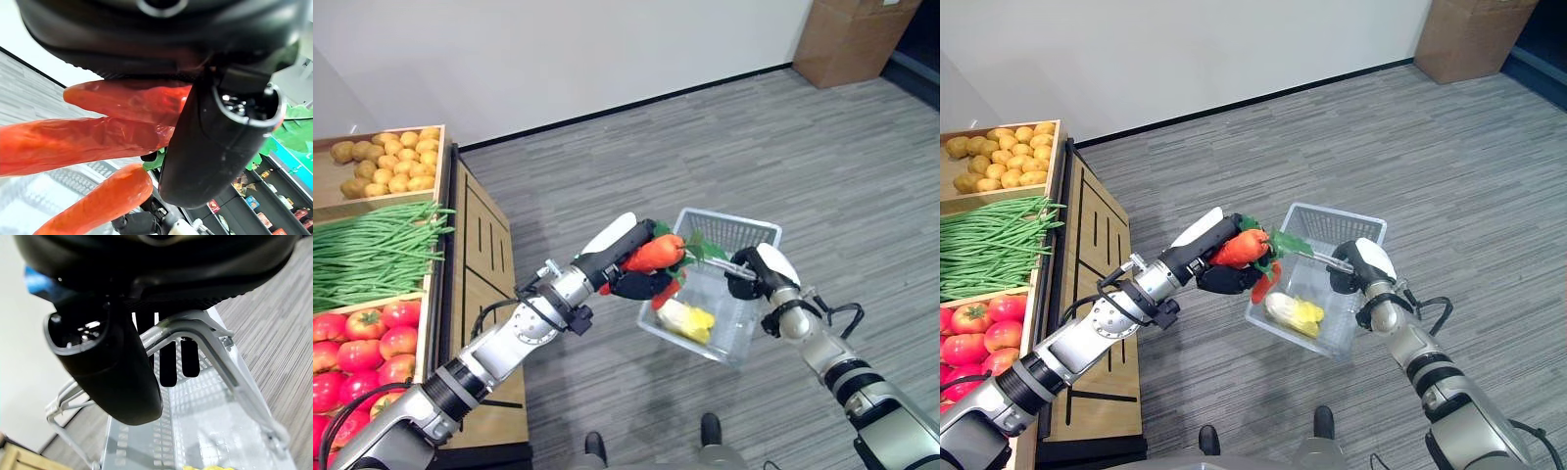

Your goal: Get the vegetables into the basket

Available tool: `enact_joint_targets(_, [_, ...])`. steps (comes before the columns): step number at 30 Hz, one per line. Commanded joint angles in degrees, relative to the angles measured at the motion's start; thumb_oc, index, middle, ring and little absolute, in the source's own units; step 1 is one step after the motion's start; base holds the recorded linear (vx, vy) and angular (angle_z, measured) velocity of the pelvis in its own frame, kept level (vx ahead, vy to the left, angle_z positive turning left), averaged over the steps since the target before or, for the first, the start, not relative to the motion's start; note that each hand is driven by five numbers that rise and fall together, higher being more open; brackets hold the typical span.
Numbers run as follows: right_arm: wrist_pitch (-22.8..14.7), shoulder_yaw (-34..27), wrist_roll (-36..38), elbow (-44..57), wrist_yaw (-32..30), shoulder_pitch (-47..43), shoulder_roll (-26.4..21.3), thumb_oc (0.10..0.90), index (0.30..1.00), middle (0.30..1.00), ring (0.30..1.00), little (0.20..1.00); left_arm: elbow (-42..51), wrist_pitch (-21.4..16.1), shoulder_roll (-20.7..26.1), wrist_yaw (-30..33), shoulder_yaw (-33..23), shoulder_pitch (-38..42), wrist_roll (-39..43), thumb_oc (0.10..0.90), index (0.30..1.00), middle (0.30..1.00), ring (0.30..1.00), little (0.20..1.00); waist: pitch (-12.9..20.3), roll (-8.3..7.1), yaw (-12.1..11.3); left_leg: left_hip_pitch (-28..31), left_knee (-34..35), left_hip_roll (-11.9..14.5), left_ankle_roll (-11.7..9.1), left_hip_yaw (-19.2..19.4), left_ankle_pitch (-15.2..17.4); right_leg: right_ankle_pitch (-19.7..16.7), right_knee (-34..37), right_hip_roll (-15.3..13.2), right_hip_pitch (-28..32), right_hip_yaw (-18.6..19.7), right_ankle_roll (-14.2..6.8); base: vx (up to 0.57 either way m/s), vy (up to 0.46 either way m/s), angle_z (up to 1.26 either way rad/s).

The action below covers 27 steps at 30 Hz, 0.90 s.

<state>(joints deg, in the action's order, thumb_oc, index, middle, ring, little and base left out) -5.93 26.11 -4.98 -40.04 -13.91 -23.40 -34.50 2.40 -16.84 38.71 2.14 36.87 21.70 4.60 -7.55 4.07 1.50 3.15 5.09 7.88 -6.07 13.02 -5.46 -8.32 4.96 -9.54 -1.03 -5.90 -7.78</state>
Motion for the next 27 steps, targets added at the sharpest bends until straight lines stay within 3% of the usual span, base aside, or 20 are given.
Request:
enact_joint_targets(1, [-7.5, -6.3, 3.9, 7.9, -6.4, -7.8, -0.3, 0.4, 0.3, 0.3, 0.3, 0.3, 0.7, -3.4, 0.0, 1.3, 0.8, 4.3, 2.0, 0.4, 0.3, 0.3, 0.3, 0.3, 3.6, -3.69, -0.2, 1.6, -0.1, -0.7, -0.1, 0.5, 3.3, 4.1, 0.0, 0.2, 3.2, -1.8, -2.1, 0.0, 0.0, 0.0])
enact_joint_targets(13, [-8.7, -7.2, 5.4, 13.6, -7.8, -8.8, 2.0, 0.4, 0.3, 0.3, 0.3, 0.3, -4.4, -1.7, -4.0, 1.3, 3.6, 3.4, -0.4, 0.4, 0.3, 0.3, 0.3, 0.3, 3.9, -4.0, -0.1, 1.5, -0.1, -0.7, 0.1, 0.6, 3.4, 4.1, 0.0, 0.2, 3.3, -1.8, -2.1, 0.0, 0.0, 0.0])
enact_joint_targets(27, [-11.5, -6.4, 12.4, 28.2, -1.7, -1.3, 4.5, 0.4, 0.3, 0.3, 0.3, 0.3, -17.2, 0.7, -9.9, 5.0, 1.6, 1.5, -10.9, 0.4, 0.3, 0.3, 0.3, 0.3, 4.0, -4.31, 1.2, 1.9, -0.1, -0.3, -0.1, 1.7, 3.5, 4.1, 0.0, 0.4, 3.0, -1.2, -2.0, 0.0, 0.0, 0.0])
